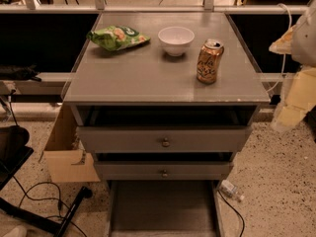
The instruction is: Place orange can into bottom drawer
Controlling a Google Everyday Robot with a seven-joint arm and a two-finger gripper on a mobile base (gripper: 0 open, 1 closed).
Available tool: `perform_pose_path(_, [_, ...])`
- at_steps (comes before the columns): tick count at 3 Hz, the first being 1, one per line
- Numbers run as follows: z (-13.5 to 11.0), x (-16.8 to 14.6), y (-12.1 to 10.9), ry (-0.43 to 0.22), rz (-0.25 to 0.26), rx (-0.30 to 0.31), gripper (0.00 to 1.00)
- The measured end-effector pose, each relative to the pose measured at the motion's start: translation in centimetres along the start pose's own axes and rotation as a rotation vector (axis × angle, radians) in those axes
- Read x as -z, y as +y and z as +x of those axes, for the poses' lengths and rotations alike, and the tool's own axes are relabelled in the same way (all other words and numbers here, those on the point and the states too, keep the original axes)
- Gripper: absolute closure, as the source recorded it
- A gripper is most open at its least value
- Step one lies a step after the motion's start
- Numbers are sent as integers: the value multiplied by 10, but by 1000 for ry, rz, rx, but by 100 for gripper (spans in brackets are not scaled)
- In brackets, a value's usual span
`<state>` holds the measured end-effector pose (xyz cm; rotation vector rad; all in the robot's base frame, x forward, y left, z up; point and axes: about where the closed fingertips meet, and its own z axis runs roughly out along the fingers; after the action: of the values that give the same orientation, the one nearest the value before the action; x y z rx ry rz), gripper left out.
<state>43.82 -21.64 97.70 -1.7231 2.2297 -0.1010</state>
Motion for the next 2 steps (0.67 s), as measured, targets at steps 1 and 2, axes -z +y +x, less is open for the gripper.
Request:
perform_pose_path(1, [0,0,0,-1,0,0,0])
perform_pose_path(2, [-3,-1,-20,-98,53,-56,0])
